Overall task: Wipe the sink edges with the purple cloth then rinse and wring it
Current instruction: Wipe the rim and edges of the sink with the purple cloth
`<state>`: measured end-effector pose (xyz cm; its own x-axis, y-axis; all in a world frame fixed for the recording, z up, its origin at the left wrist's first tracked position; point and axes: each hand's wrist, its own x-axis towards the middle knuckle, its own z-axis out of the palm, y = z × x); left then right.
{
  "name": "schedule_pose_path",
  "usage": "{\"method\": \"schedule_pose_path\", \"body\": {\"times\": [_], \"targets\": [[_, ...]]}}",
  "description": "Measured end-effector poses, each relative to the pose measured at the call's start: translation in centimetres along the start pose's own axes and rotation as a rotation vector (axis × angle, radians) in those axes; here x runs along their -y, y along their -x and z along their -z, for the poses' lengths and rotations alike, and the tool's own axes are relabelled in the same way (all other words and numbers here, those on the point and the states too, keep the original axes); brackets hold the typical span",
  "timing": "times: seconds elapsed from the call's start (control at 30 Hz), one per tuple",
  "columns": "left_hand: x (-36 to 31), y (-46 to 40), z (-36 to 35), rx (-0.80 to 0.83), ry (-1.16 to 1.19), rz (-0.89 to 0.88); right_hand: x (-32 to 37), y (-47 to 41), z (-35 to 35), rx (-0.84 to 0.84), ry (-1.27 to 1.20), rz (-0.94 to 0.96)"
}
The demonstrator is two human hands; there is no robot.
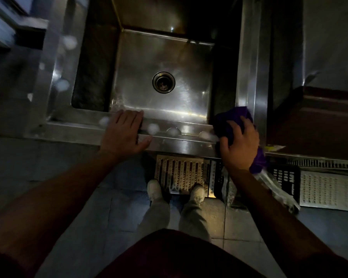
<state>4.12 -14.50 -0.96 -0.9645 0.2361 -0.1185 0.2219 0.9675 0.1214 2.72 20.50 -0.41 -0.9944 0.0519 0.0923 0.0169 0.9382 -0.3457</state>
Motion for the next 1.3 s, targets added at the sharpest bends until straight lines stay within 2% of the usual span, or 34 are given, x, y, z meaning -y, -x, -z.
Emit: {"method": "schedule_pose_path", "body": {"times": [0.13,0.3,0.4,0.47,0.57,0.67,0.73,0.93,1.07,1.23,1.3], "targets": [[0.1,0.0,0.1,-0.009,-0.005,-0.015,2.7,0.9,-0.4,0.021,-0.106,-0.024],[0.3,-0.1,-0.1,-0.016,-0.015,-0.023,4.6,2.4,-0.5,-0.013,-0.52,-0.253],[0.3,0.0,-0.2,-0.034,-0.018,-0.026,5.3,2.3,-0.5,0.006,-0.556,-0.195],[0.3,0.0,-0.2,-0.039,-0.018,-0.022,6.8,1.9,-0.9,0.1,-0.508,-0.058],[0.3,0.0,-0.2,-0.031,-0.025,-0.012,9.3,1.5,-2.1,0.234,-0.304,0.207],[0.4,0.0,-0.4,-0.03,-0.016,-0.017,9.3,1.5,-2.5,0.313,-0.185,0.336],[0.4,0.0,-0.3,-0.019,-0.012,-0.022,7.5,2.3,-1.5,0.321,-0.125,0.337],[0.5,0.1,-0.6,-0.045,-0.003,-0.019,-1.1,2.9,2.0,0.178,-0.018,0.094],[0.4,0.1,-0.4,-0.039,-0.017,-0.027,1.6,3.8,0.3,0.118,-0.077,-0.055],[0.3,-0.1,-0.7,-0.028,-0.022,-0.02,7.8,4.4,-2.4,0.102,-0.106,0.14],[0.3,-0.1,-0.6,-0.03,-0.023,-0.018,10.8,4.2,-3.5,0.147,-0.137,0.208]]}}
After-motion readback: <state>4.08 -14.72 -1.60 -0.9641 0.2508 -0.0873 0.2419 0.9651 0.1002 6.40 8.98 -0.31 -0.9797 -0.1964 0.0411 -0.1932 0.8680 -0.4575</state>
